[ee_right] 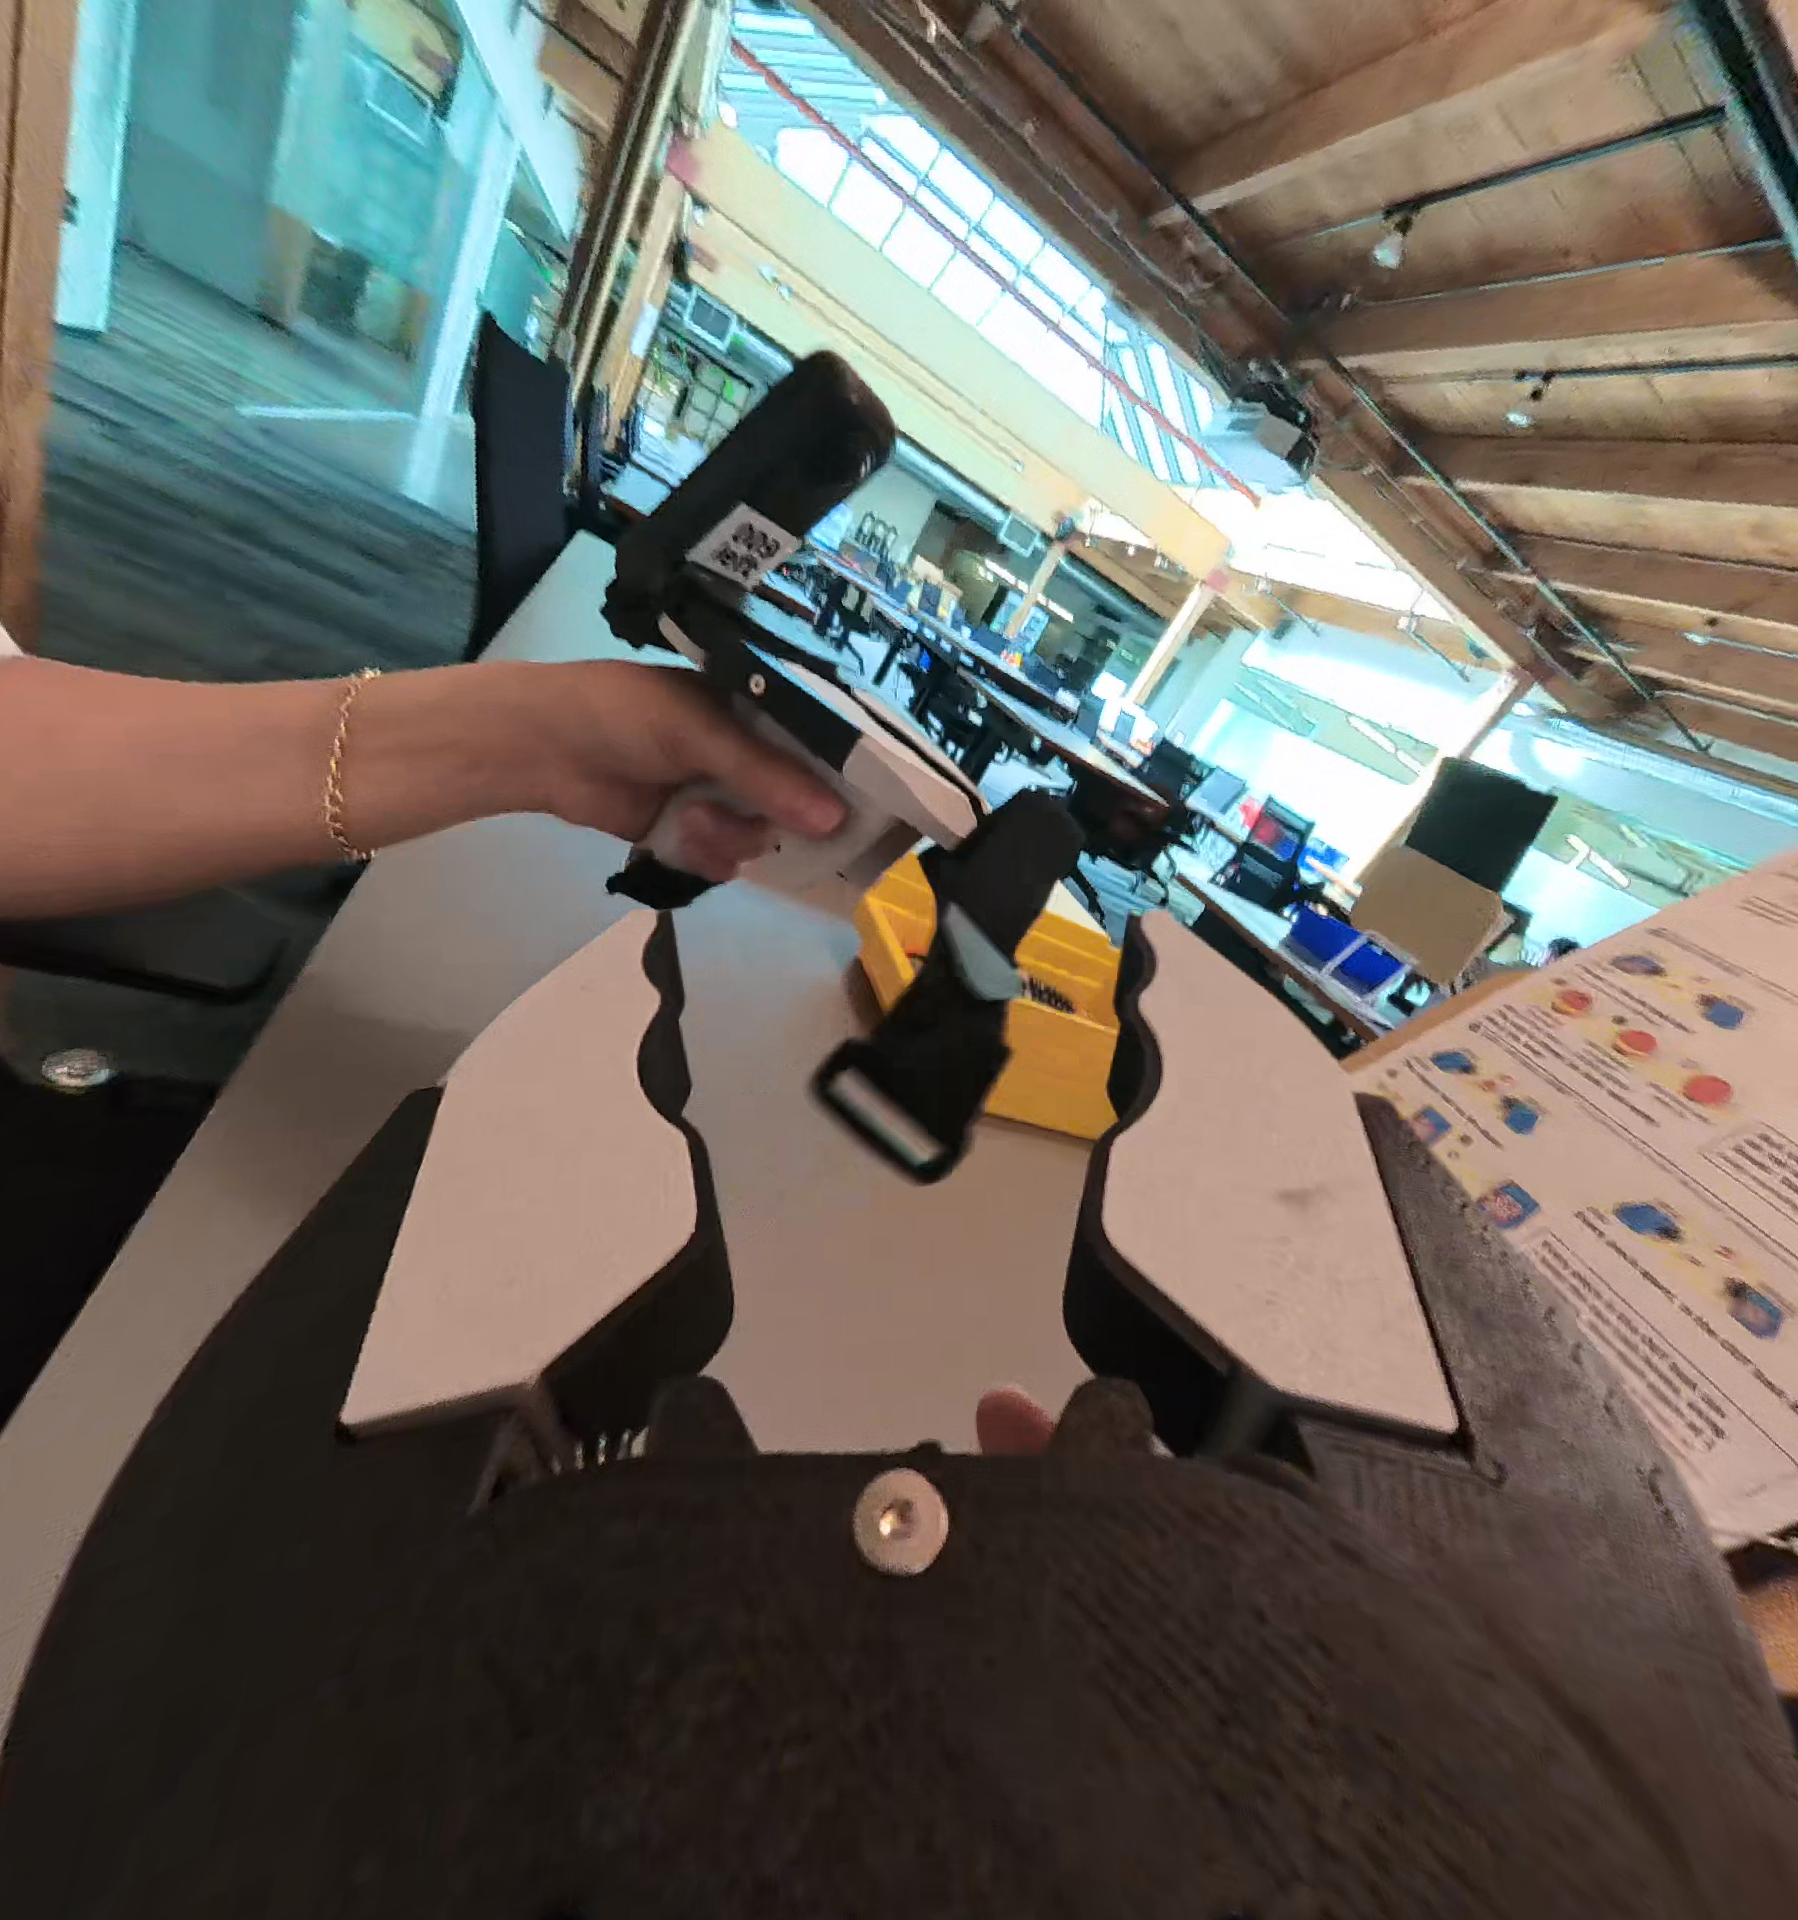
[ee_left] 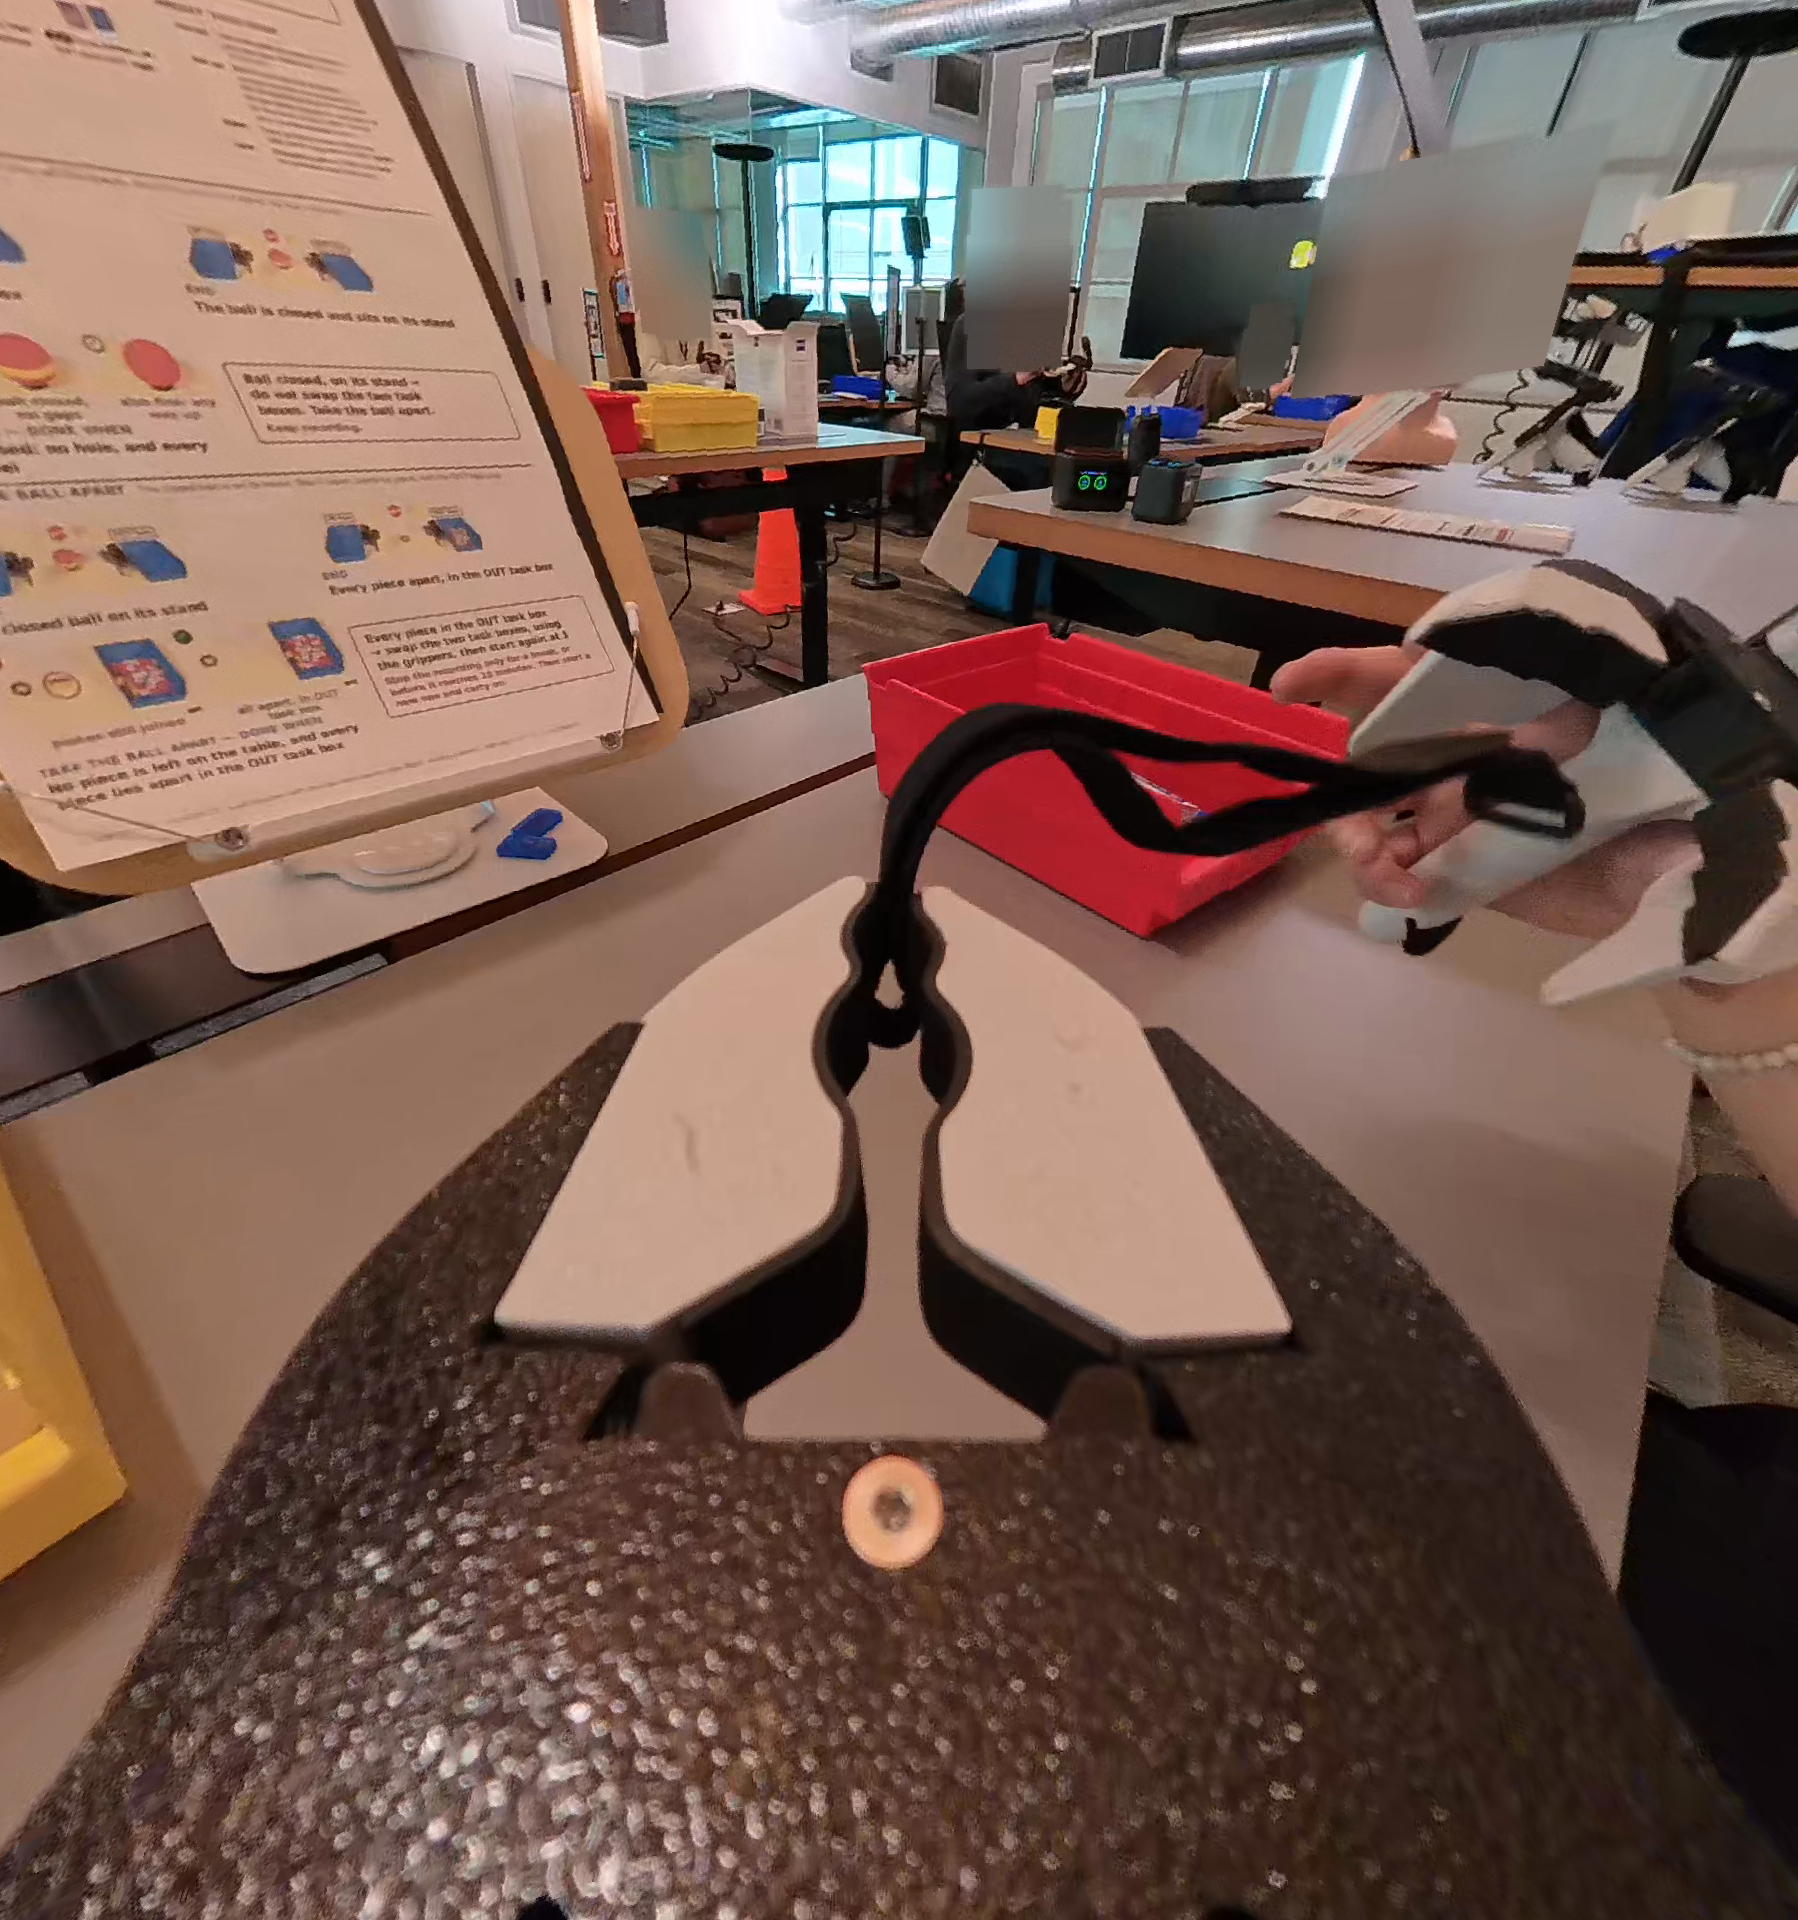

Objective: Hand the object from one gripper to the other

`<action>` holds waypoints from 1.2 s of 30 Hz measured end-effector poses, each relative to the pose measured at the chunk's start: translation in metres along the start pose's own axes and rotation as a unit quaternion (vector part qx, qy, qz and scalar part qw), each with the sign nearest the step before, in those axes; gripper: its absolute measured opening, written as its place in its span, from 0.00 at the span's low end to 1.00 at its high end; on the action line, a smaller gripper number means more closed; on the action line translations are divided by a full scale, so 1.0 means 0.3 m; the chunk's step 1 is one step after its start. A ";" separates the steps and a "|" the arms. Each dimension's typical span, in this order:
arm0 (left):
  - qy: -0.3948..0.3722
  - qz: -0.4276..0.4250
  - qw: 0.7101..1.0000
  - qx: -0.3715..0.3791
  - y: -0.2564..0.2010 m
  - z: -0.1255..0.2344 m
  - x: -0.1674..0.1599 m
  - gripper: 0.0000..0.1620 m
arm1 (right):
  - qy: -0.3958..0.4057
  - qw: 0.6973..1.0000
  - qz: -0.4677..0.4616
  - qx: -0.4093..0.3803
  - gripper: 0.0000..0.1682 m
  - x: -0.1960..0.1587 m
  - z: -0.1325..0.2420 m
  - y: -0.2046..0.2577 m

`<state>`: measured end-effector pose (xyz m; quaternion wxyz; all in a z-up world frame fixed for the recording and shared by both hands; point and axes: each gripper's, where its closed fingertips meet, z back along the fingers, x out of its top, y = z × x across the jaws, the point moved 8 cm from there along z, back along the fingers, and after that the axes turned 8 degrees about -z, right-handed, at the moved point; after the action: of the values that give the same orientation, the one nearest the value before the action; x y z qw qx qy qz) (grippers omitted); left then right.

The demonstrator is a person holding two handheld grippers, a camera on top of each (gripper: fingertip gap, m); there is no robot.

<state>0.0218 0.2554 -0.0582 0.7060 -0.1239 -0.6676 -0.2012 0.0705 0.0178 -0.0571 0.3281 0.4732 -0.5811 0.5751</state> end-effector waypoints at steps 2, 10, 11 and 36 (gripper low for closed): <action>-0.007 0.022 1.000 -0.008 0.008 0.005 -0.006 0.02 | -0.001 1.000 0.008 0.002 0.48 0.000 -0.003 -0.001; -0.015 0.054 0.997 -0.056 0.000 0.010 -0.019 0.02 | -0.002 0.993 0.075 -0.088 0.22 -0.009 0.004 -0.036; -0.010 0.054 0.997 -0.054 0.000 0.008 -0.022 0.02 | -0.013 0.993 0.079 -0.087 0.22 -0.001 0.007 -0.034; -0.027 0.091 0.991 -0.093 -0.012 0.013 -0.016 0.02 | 0.018 0.992 0.122 -0.023 0.30 -0.078 0.078 -0.034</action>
<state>0.0165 0.2545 -0.0630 0.6885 -0.2547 -0.6509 -0.1937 0.0916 0.0001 -0.0780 0.2767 0.3809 -0.6414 0.6057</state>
